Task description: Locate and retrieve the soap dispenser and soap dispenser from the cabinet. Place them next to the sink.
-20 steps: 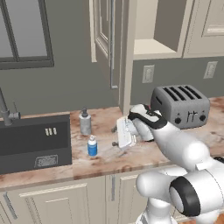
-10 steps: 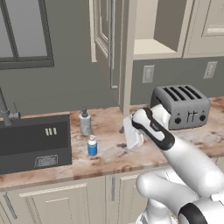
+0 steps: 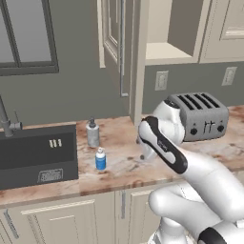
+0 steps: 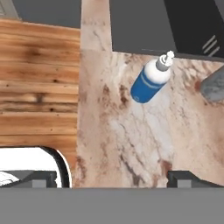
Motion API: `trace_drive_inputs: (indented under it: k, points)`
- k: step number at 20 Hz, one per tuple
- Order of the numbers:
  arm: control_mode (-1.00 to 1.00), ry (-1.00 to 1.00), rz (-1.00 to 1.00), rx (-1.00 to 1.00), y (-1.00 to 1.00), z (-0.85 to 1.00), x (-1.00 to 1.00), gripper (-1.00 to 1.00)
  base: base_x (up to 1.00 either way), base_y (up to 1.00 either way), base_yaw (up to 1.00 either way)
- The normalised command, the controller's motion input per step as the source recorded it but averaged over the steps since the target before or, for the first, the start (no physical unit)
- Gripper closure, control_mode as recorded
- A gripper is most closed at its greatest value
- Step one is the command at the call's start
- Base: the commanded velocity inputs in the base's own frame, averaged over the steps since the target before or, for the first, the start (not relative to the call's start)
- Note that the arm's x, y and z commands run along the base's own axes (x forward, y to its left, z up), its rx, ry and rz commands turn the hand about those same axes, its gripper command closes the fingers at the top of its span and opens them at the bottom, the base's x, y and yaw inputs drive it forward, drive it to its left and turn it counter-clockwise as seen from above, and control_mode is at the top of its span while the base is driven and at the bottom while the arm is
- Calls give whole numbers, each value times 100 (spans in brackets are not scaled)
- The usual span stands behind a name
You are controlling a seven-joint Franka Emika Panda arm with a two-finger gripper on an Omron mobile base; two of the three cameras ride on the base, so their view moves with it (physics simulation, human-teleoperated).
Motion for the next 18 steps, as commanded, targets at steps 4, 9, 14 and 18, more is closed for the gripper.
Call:
trace_drive_inputs:
  k: [4,9,14,18]
  points:
    - [-100,16,-8,-22,-23,6,-17,-100,0,0,0]
    - [-100,-16,-8,-10,-24,-1,-69,-100,0,0,0]
    - [-100,-26,-7,-8,-19,0,-81,-100,0,0,0]
    - [-100,-27,-5,-4,-18,0,-84,-100,0,0,0]
